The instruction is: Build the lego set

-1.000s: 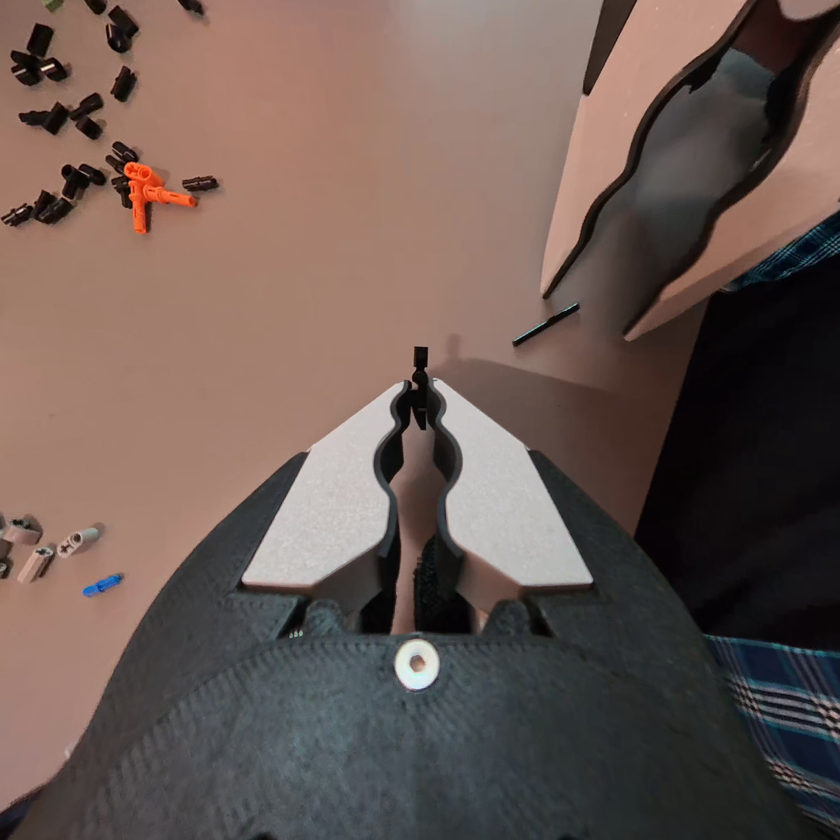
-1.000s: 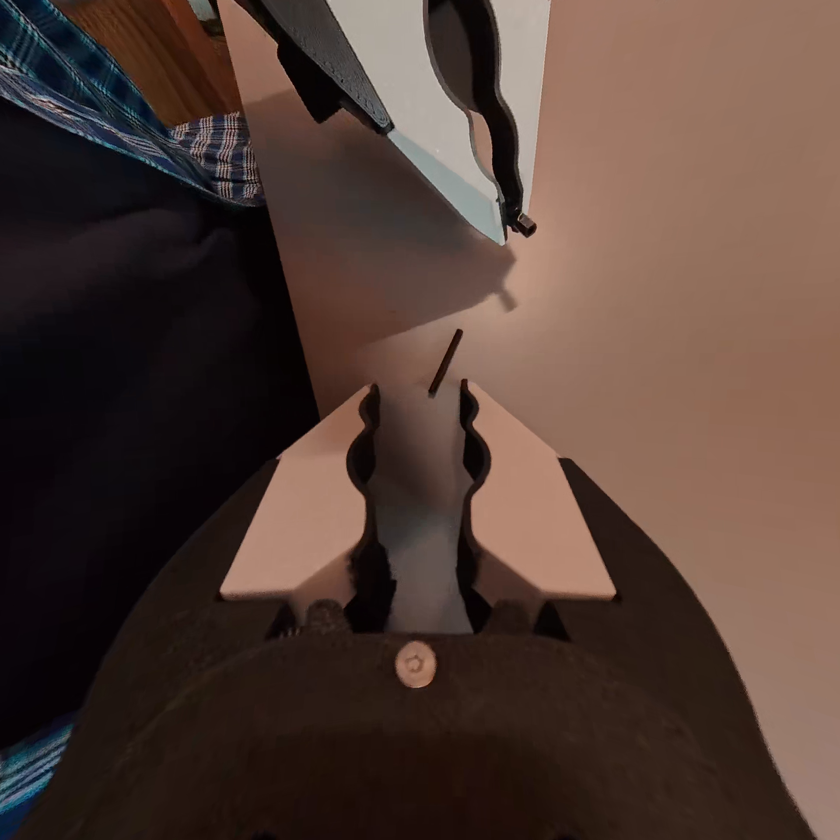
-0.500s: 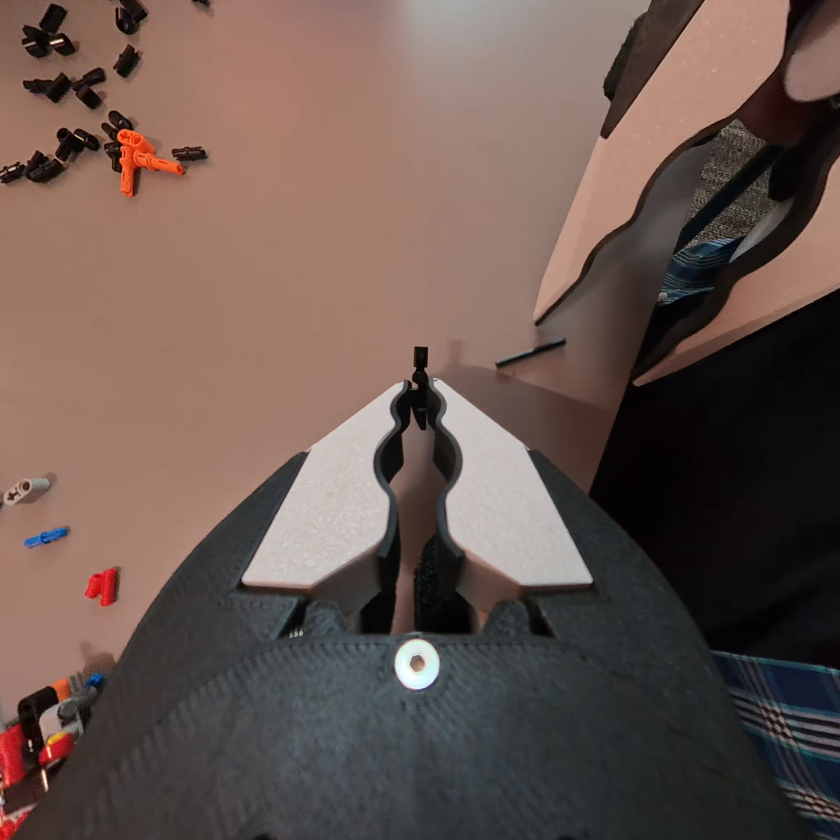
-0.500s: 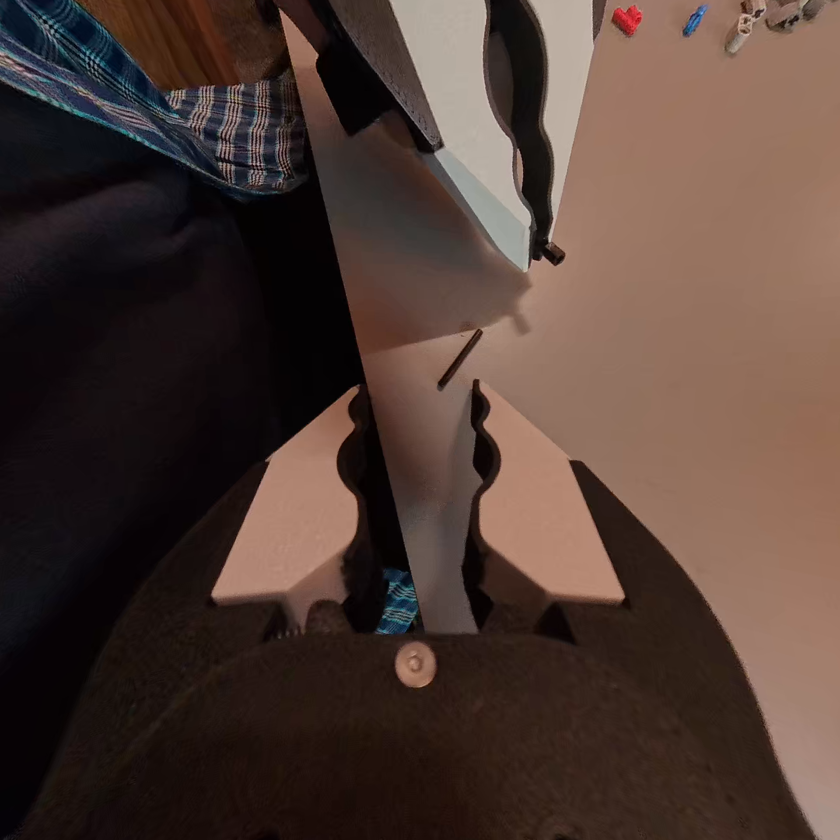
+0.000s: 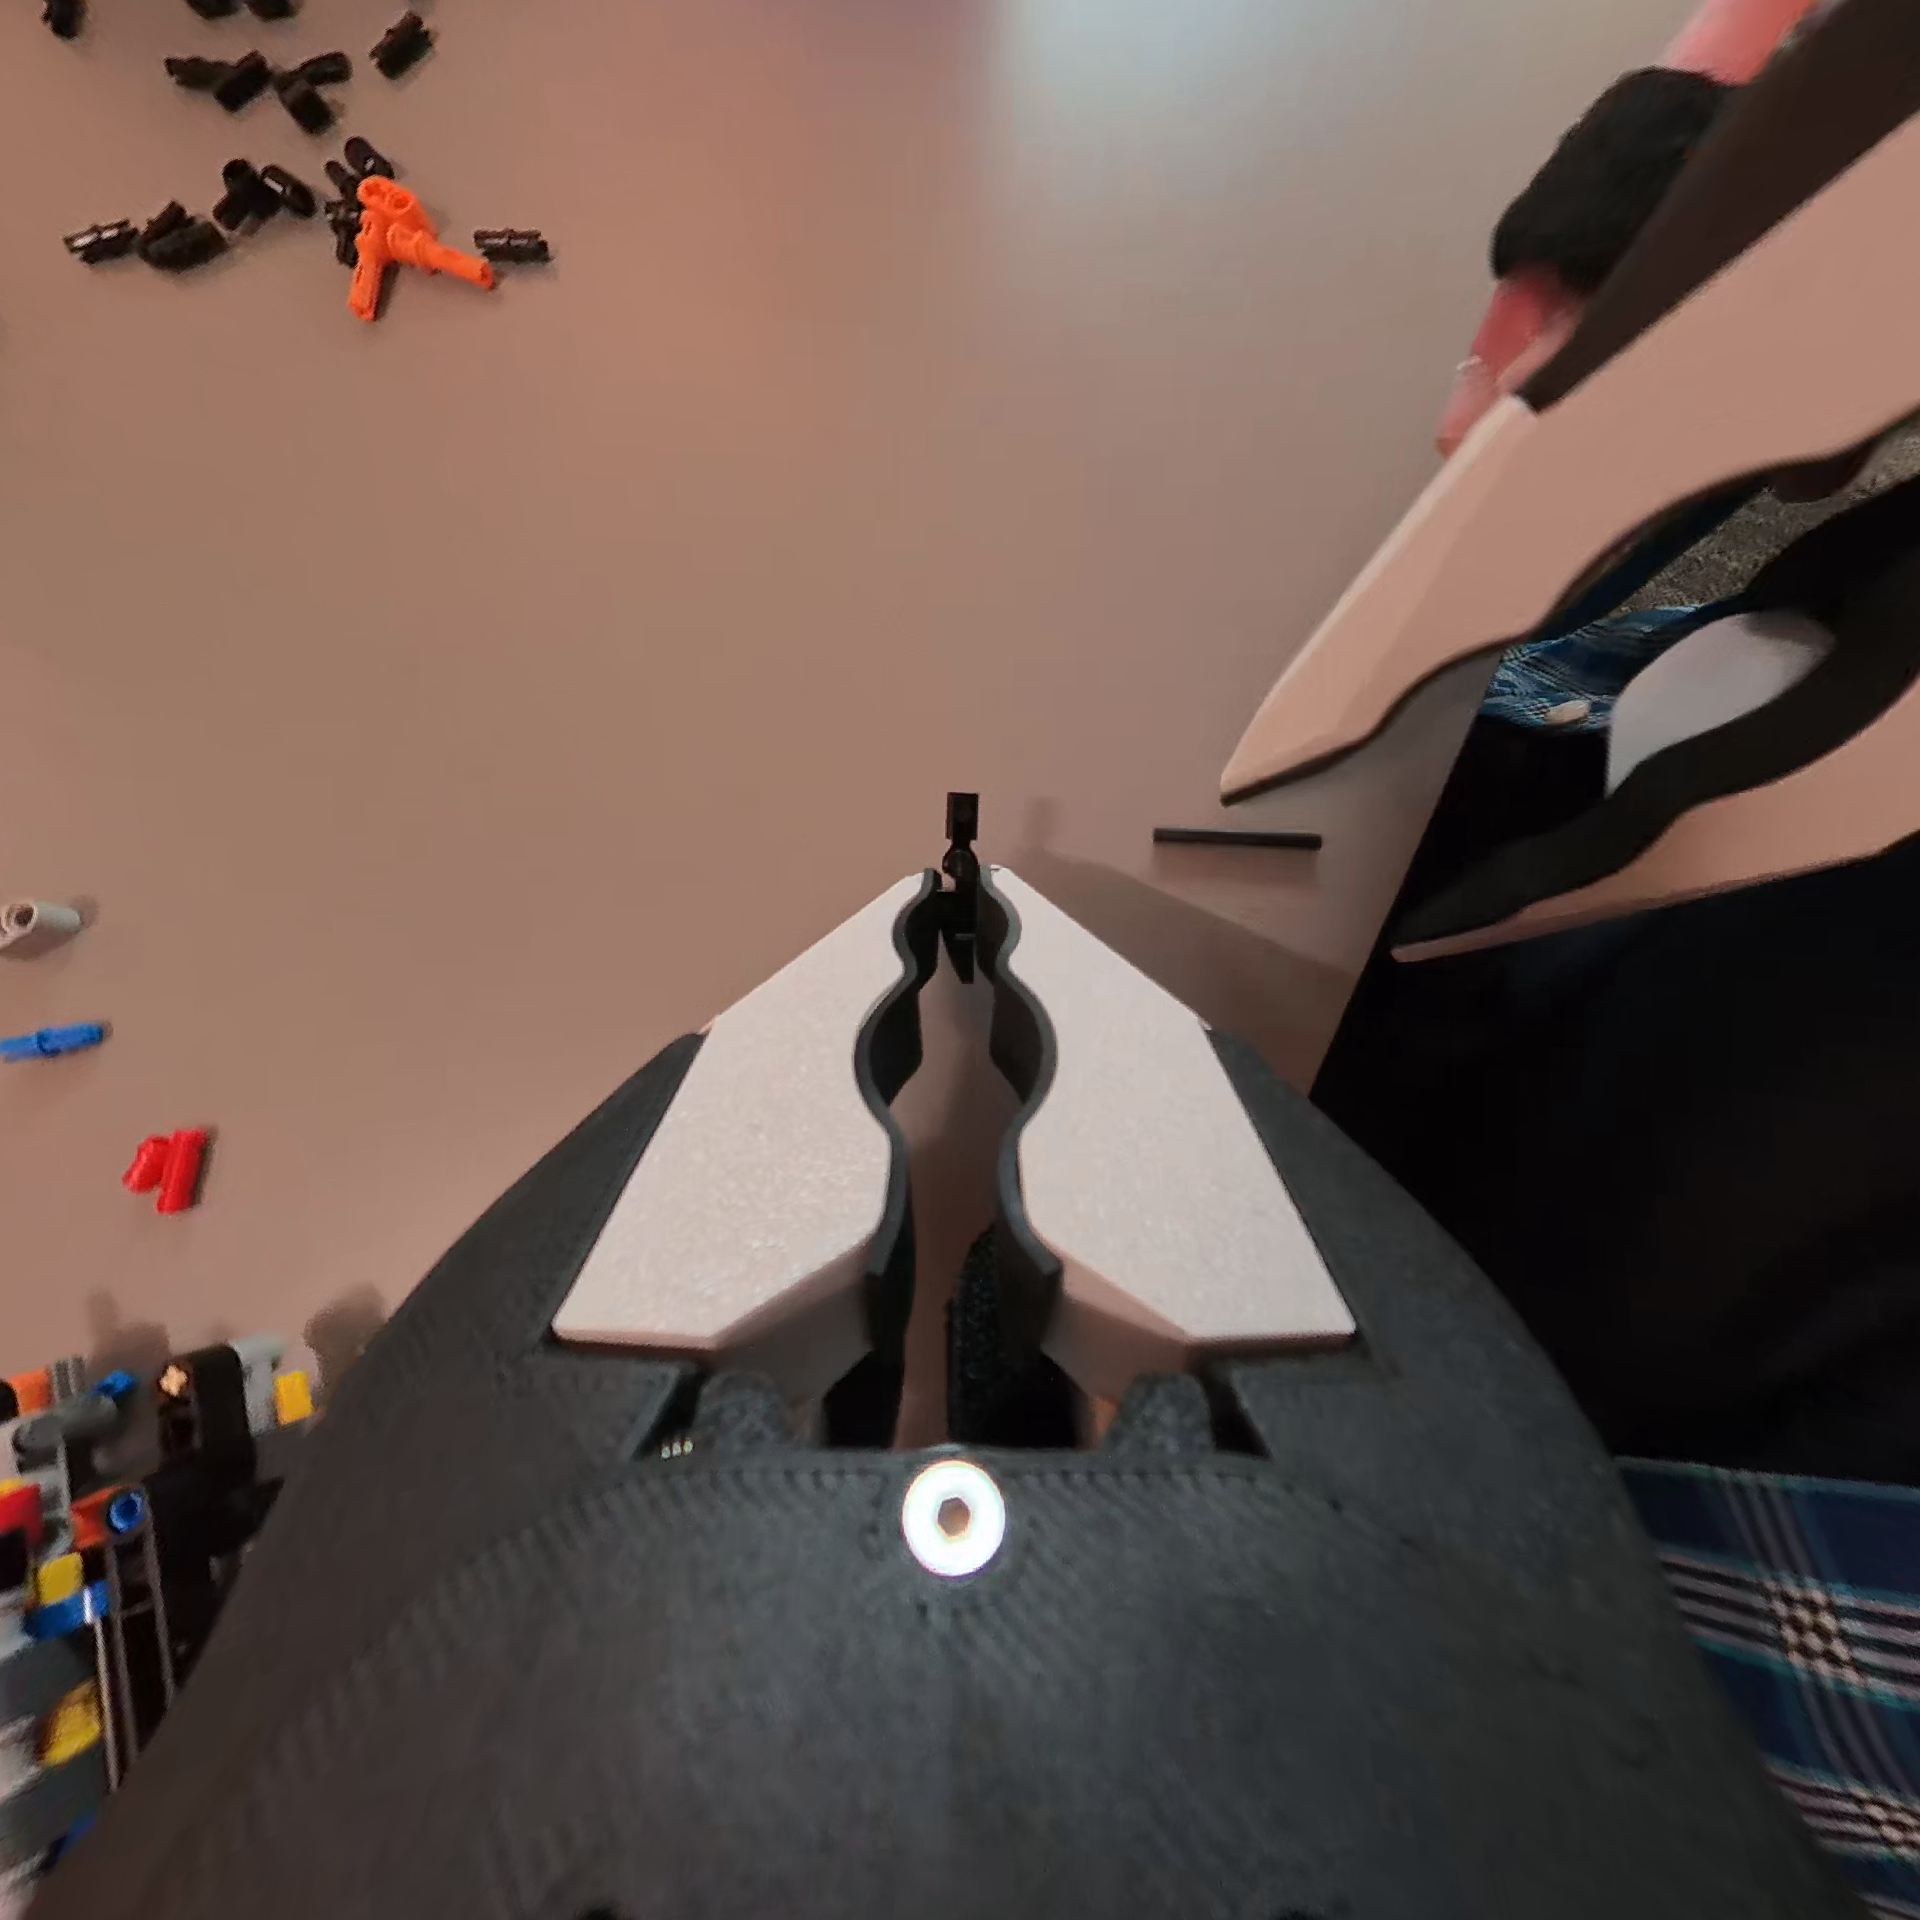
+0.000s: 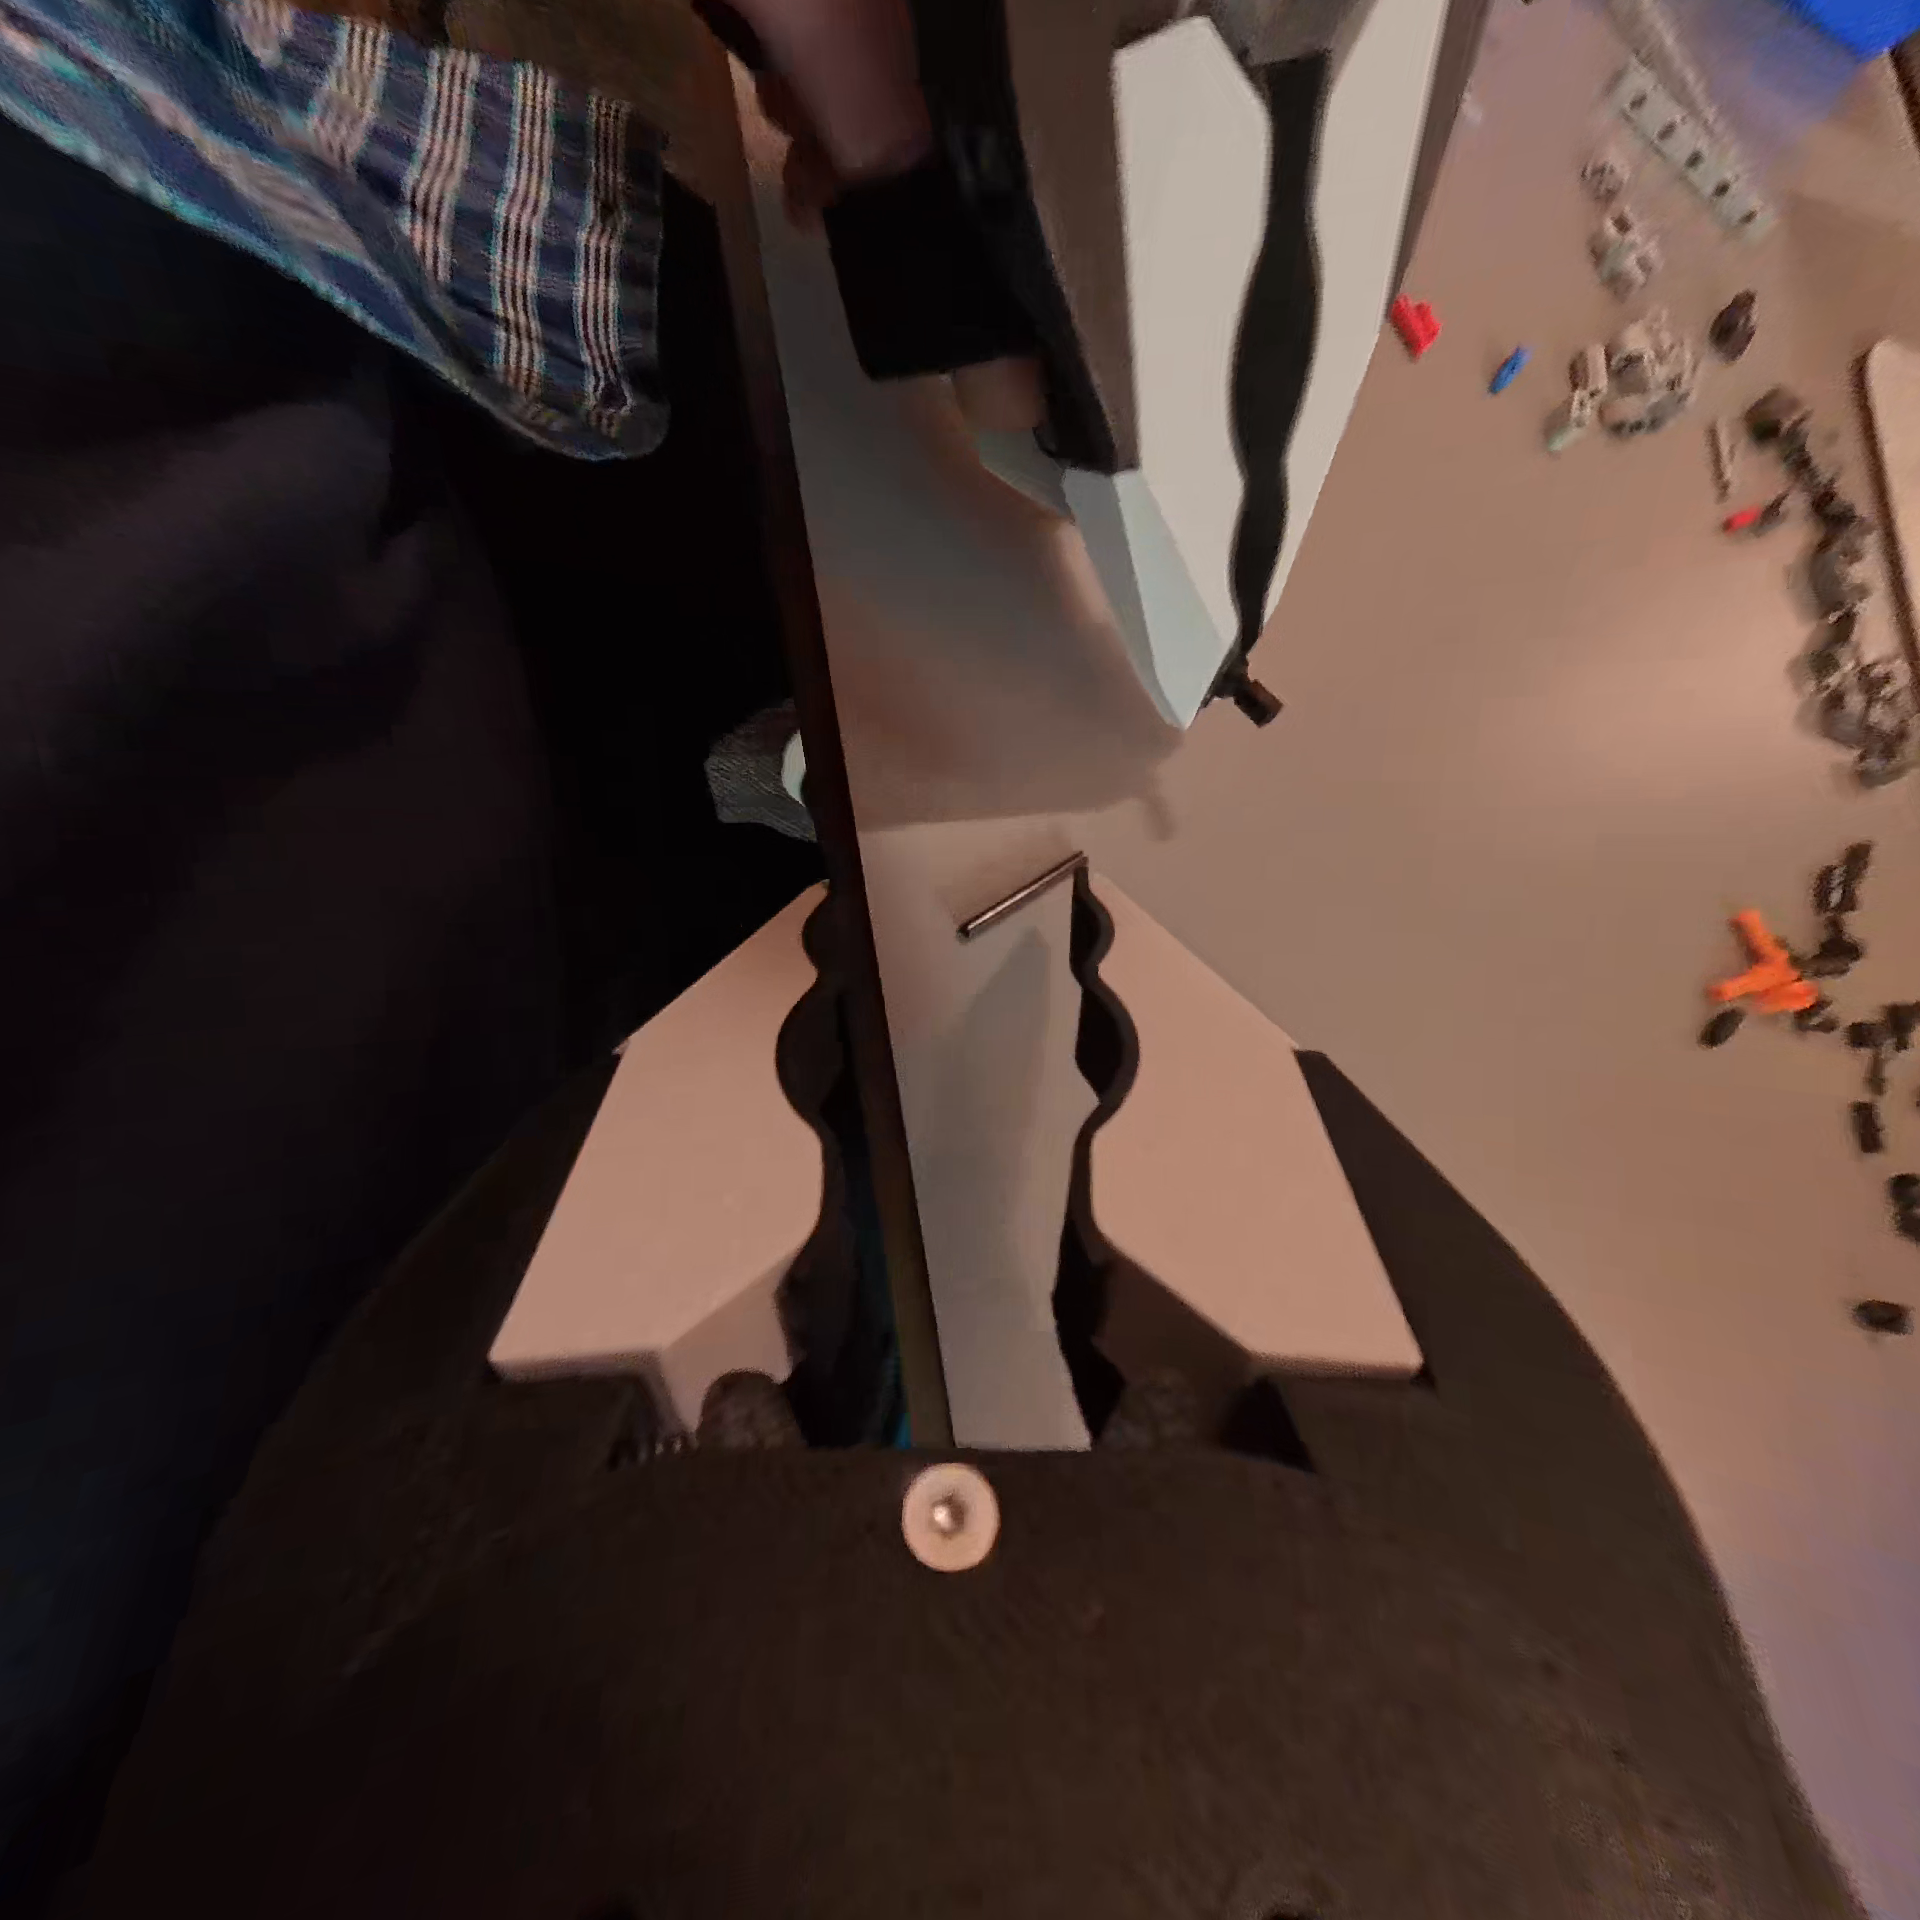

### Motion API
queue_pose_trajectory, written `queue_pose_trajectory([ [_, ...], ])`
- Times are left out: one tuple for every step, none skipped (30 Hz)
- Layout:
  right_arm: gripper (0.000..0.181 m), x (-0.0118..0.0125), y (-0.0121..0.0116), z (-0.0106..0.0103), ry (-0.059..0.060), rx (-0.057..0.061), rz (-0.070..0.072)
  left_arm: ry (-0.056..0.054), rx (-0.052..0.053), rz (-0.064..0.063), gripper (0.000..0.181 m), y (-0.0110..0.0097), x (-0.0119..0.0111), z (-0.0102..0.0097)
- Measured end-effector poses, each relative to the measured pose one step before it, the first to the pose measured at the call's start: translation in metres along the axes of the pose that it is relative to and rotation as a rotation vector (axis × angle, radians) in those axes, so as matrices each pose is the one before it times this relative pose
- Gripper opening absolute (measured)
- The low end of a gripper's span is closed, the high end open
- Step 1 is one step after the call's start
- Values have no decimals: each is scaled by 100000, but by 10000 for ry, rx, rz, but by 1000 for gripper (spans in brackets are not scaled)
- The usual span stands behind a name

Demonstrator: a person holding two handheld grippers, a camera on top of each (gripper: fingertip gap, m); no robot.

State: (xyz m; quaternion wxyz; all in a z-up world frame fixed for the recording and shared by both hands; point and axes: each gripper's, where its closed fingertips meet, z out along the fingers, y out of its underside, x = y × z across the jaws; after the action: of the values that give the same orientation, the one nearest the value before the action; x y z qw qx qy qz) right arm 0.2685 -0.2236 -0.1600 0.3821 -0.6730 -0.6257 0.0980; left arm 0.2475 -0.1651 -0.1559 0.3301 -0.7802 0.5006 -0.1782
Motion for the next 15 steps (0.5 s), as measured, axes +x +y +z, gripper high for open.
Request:
queue_pose_trajectory([
  [39, -134, 85, 276, 80, -158, -394, -28, 44, -62, 6, 92, -45, -30],
  [40, -52, 201, 336, 62, -170, -222, 10, 34, -71, 5, 77, -27, -22],
  [38, -153, 57, 244, -59, -32, -26, -6, 35, -51, 5, 75, -42, -22],
  [37, -145, 27, 129, -56, 16, -4, -38, 30, -31, 5, 67, -96, -27],
  [36, -30, 0, 9, 28, 33, -57, -19, 12, -50, 6, 91, -78, -9],
  [36, -18, 0, -19, 40, 9, -38, 10, 33, -68, 5, 62, -27, -24],
  [36, -11, 11, -20, 42, 2, -32, 11, 63, -64, 5, 21, 14, -35],
  [36, 21, 0, -9, 40, 10, 41, 7, 26, -68, 5, 85, 12, -18],
  [36, 26, -14, -30, 34, 20, 56, -10, 0, -54, 5, 106, 6, -8],
  [35, -7, 19, -57, 44, 12, -57, -6, 11, -32, 5, 94, 43, -19],
  [35, 3, 11, -65, 64, 1, -42, -15, 15, -19, 5, 80, 44, -23],
  [33, -81, 2, -42, 14, 1, -19, -29, -3, -20, 5, 96, 21, -26],
  [31, -70, -5, -23, 35, -2, -69, -26, 6, -17, 5, 49, 10, -28],
  [30, -43, -14, -20, 44, -17, -77, -29, 42, -10, 5, -21, -7, -67],
  [29, -32, -32, -20, 36, -18, -73, -26, 45, -17, 5, -57, -3, -76],
])
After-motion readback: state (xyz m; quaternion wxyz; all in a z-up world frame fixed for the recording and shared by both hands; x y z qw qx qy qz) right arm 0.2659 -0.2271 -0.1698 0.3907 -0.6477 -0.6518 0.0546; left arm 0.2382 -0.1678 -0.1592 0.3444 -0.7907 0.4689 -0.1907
